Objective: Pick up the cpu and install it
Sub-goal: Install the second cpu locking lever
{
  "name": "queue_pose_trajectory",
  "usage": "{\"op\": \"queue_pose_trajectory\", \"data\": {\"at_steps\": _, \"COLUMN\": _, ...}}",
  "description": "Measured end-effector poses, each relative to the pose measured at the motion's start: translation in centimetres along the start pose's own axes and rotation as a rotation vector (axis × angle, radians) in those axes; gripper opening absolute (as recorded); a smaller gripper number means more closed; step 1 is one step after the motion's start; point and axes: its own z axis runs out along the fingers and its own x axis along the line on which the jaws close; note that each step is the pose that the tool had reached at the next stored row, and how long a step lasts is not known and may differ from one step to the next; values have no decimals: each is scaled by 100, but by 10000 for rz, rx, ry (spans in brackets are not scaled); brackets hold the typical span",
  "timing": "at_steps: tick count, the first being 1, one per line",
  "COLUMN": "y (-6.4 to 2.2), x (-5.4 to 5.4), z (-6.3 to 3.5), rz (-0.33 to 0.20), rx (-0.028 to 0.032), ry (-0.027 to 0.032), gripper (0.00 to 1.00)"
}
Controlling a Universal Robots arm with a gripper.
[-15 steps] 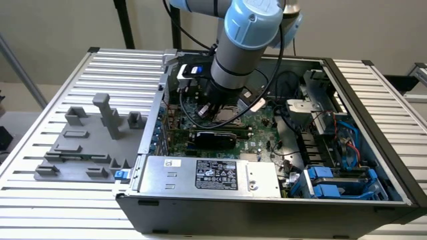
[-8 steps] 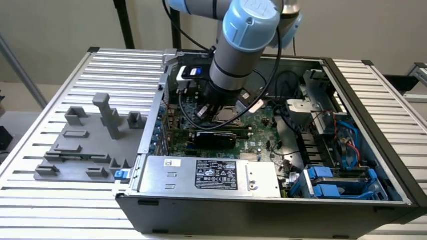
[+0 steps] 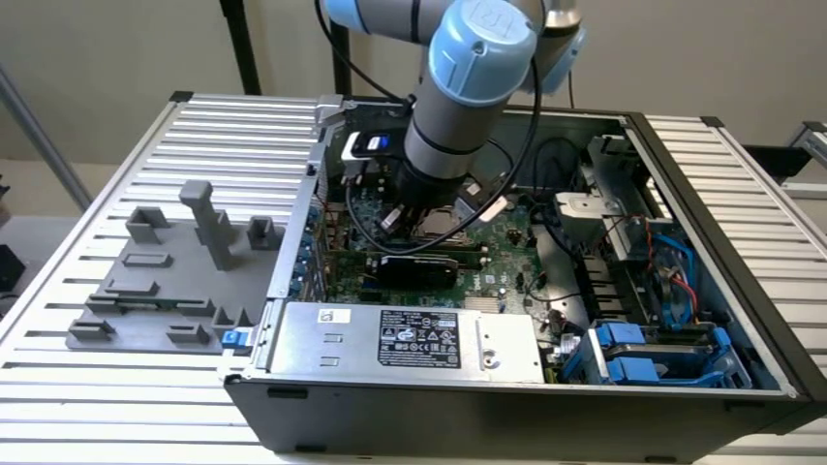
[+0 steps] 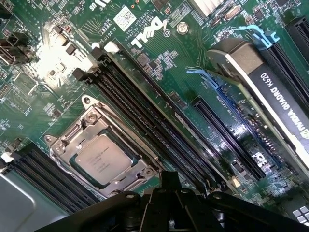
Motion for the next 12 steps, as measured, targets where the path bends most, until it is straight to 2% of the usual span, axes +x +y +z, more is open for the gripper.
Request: {"op": "queue_pose_trajectory", "data": {"at_steps": 12, "y": -14, "x": 13, "z": 57, "rz": 7, "rx": -28, "ry": -30, "gripper": 11}}
